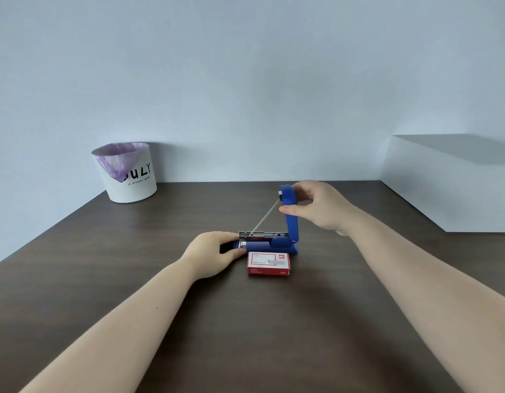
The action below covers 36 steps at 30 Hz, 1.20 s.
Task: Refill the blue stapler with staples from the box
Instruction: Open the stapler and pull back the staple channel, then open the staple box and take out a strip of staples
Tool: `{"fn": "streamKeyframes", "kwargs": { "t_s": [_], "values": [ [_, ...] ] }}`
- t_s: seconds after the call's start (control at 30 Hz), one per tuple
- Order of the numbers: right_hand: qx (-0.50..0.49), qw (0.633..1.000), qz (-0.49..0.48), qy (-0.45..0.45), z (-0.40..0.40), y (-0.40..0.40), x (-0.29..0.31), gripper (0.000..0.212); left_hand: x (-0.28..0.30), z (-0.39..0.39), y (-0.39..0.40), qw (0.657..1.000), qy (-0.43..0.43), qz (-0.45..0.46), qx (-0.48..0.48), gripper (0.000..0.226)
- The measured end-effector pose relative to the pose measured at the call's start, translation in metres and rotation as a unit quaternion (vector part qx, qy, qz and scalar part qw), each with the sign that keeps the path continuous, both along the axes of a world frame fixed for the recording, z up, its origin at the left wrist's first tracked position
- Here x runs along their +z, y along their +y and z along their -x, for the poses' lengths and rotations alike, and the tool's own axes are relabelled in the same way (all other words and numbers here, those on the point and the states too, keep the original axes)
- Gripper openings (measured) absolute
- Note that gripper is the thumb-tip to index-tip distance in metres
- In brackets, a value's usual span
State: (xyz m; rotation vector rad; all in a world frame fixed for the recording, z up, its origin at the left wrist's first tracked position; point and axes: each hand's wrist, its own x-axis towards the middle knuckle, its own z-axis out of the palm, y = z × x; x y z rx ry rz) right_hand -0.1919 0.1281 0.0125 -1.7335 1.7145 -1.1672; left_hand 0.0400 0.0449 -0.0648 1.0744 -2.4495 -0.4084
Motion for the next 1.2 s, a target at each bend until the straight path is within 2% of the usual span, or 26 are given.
{"fn": "streamKeyframes", "kwargs": {
  "t_s": [0.17, 0.43, 0.57, 0.67, 0.77, 0.83, 0.93, 1.0, 1.07, 1.13, 1.2],
  "values": [
    [-0.009, 0.999, -0.014, -0.04, 0.025, 0.009, 0.001, 0.018, 0.0, 0.0, -0.001, 1.0, -0.014, 0.006, -0.004, 0.031],
    [-0.001, 0.989, -0.061, -0.135, 0.058, 0.027, -0.031, 0.013, 0.0, 0.0, -0.003, 1.0, -0.012, 0.02, -0.009, 0.029],
    [-0.045, 0.997, -0.054, -0.042, 0.066, 0.036, -0.047, 0.02, -0.001, -0.001, -0.004, 0.999, -0.021, 0.02, -0.015, 0.026],
    [-0.06, 0.993, -0.091, 0.051, 0.068, 0.036, -0.054, 0.026, 0.0, -0.002, -0.005, 1.0, -0.025, 0.005, -0.016, 0.035],
    [-0.058, 0.988, -0.106, 0.1, 0.066, 0.032, -0.058, 0.029, 0.002, -0.003, -0.003, 1.0, -0.021, -0.007, -0.017, 0.036],
    [-0.06, 0.986, -0.094, 0.127, 0.064, 0.032, -0.059, 0.035, 0.0, -0.003, -0.002, 1.0, -0.004, 0.002, -0.02, 0.031],
    [-0.097, 0.982, -0.029, 0.157, 0.059, 0.037, -0.05, 0.049, -0.003, -0.005, 0.001, 0.997, 0.062, 0.041, -0.004, 0.04],
    [-0.099, 0.982, 0.007, 0.161, 0.048, 0.043, -0.043, 0.041, -0.002, -0.009, 0.006, 0.99, 0.125, 0.063, 0.0, 0.036],
    [-0.06, 0.982, 0.001, 0.179, 0.034, 0.047, -0.039, 0.031, 0.002, -0.012, 0.012, 0.986, 0.165, 0.031, -0.014, 0.027],
    [-0.019, 0.981, -0.023, 0.191, 0.02, 0.048, -0.038, 0.027, 0.006, -0.011, 0.019, 0.988, 0.149, -0.025, -0.038, 0.023],
    [0.003, 0.983, -0.048, 0.176, 0.012, 0.048, -0.039, 0.03, 0.009, -0.009, 0.023, 0.992, 0.099, -0.047, -0.055, 0.034]
  ]
}}
